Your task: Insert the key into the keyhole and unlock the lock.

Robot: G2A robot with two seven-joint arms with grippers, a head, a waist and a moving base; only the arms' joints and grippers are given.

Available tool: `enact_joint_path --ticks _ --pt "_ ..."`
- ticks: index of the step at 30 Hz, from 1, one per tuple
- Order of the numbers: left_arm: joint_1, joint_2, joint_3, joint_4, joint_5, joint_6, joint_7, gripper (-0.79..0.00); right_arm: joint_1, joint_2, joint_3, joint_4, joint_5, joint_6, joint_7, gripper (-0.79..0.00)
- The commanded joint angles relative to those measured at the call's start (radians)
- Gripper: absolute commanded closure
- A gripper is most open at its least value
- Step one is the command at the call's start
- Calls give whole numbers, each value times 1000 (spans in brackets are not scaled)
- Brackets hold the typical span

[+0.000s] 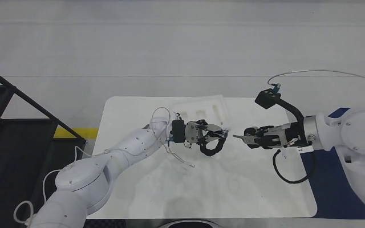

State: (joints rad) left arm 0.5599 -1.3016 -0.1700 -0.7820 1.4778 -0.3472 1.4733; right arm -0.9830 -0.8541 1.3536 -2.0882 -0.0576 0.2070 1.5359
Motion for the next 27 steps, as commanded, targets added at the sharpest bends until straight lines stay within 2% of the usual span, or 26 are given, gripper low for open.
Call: enact_joint_path --ticks 1,8,10,27 --pt "0 0 0 0 0 0 0 0 0 0 0 0 0 0 0 0" --pt "0 0 0 0 0 0 0 0 -19 4 -20 -29 -31 -28 -12 0" --pt "12 1 -8 -20 -1 7 -31 0 -14 7 -28 -38 -46 -25 -4 0" --pt "45 11 -84 -51 90 -11 -60 0 69 28 -159 -85 -171 -29 0 0"
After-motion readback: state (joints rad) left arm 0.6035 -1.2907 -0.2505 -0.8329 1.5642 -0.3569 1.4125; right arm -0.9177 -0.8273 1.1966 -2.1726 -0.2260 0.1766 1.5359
